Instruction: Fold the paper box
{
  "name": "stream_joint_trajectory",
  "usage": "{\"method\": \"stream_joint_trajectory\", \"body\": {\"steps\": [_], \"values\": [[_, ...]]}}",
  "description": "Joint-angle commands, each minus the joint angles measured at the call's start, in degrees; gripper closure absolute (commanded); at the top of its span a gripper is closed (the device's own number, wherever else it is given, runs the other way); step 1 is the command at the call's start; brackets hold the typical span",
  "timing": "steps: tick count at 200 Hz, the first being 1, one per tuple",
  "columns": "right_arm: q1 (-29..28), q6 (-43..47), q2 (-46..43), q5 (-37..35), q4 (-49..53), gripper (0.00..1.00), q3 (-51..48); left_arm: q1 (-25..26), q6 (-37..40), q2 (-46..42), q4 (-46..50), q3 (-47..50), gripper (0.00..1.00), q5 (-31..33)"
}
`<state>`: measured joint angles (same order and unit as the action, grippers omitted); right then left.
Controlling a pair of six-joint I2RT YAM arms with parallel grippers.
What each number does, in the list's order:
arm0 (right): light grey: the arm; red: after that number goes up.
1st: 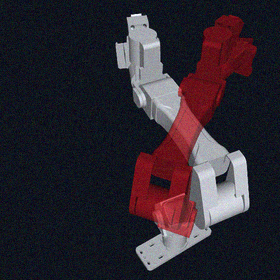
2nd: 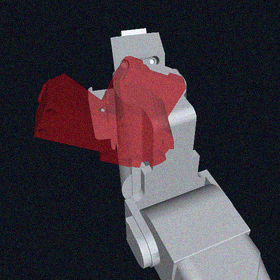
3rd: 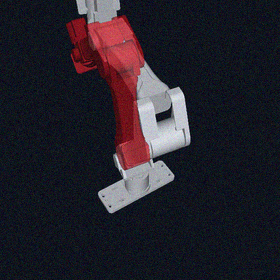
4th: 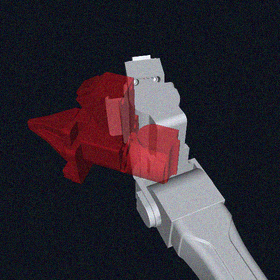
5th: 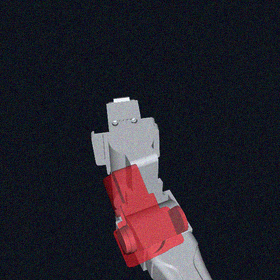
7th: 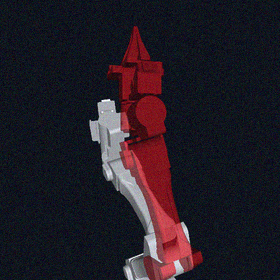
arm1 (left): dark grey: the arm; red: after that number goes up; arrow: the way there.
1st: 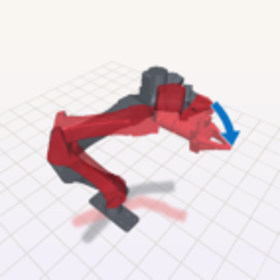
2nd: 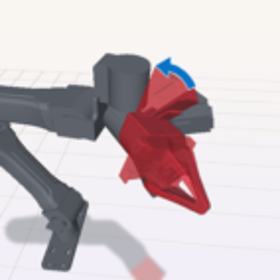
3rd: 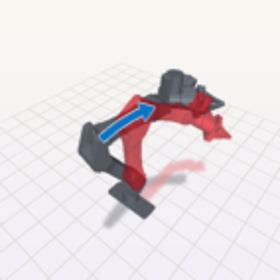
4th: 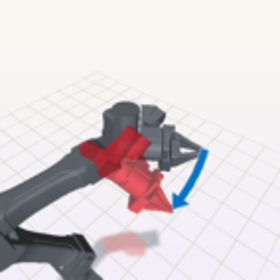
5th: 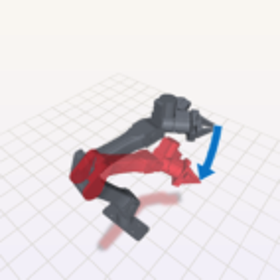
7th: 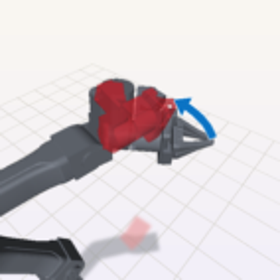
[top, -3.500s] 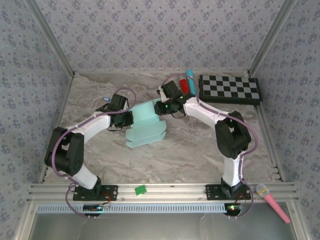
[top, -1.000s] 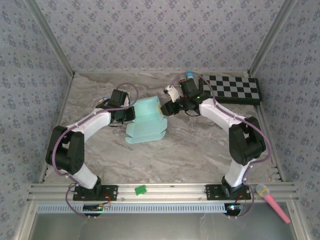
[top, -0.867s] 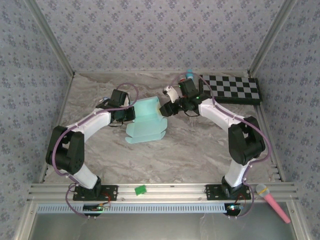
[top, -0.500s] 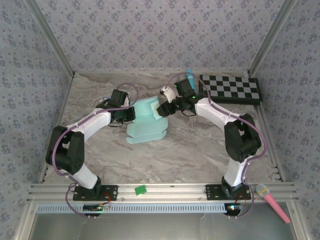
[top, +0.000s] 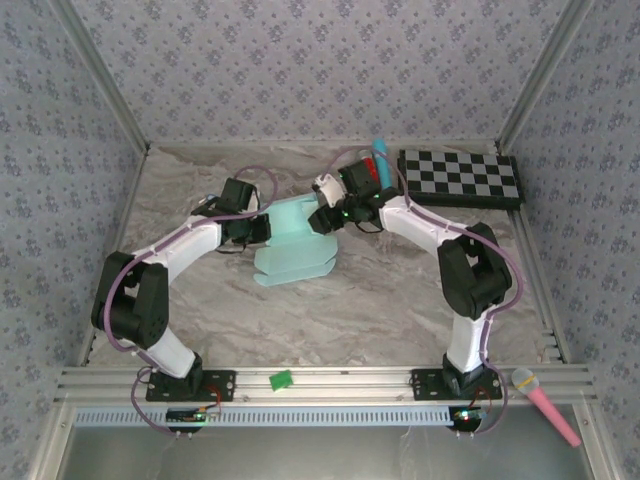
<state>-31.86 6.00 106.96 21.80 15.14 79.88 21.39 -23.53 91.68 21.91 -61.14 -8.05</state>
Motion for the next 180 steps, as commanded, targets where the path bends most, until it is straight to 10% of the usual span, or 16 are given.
{"method": "stream_joint_trajectory", "body": {"steps": [1, 180], "values": [[-0.8, 0.2, 1.1, -3.0, -0.1, 0.49, 1.5, 0.1, 0.8, -1.0, -0.3, -2.1, 1.00, -2.0], [-2.8, 0.2, 3.3, -16.1, 0.0, 0.64, 2.2, 0.2, 0.1, -0.3, 0.3, -2.8, 1.00, -2.6]]}}
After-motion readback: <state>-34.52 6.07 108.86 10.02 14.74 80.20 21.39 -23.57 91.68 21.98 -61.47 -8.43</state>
